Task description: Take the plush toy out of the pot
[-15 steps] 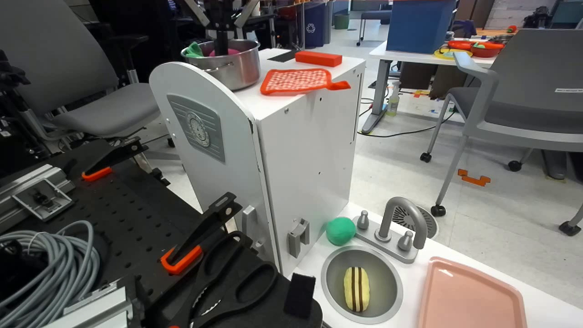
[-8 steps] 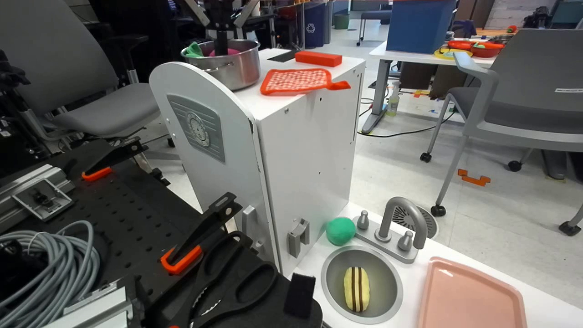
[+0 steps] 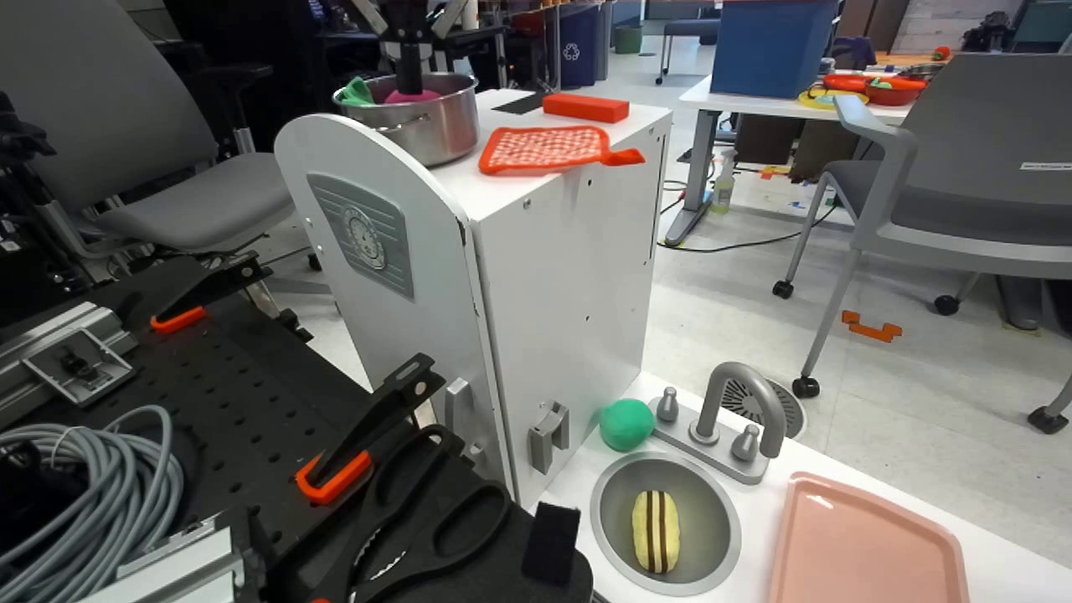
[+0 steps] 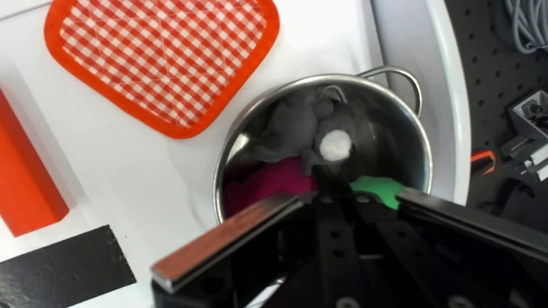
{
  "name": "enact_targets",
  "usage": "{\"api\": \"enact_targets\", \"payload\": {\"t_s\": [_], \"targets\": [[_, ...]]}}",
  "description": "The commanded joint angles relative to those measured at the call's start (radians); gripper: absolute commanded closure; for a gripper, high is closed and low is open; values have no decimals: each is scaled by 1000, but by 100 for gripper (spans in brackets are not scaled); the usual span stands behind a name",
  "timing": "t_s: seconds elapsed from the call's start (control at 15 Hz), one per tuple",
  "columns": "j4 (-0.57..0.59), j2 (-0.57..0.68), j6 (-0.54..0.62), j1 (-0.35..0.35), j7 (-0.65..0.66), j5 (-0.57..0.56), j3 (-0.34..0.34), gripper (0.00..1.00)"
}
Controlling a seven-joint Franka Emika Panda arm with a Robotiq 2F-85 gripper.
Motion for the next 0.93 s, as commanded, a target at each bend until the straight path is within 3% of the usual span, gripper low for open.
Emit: {"api": "enact_targets", "payload": {"t_s": [0.0,0.13,0.2,0.27,0.87], "targets": [[-36,-60,14,6,9,-3,0,100],[-40,-70,11,7,10,-5,-2,100],[-42,-74,13,8,11,-8,-4,74],[-45,-78,15,8,10,-8,-4,73],[-31,-56,6,7,3,-2,-5,8]]}}
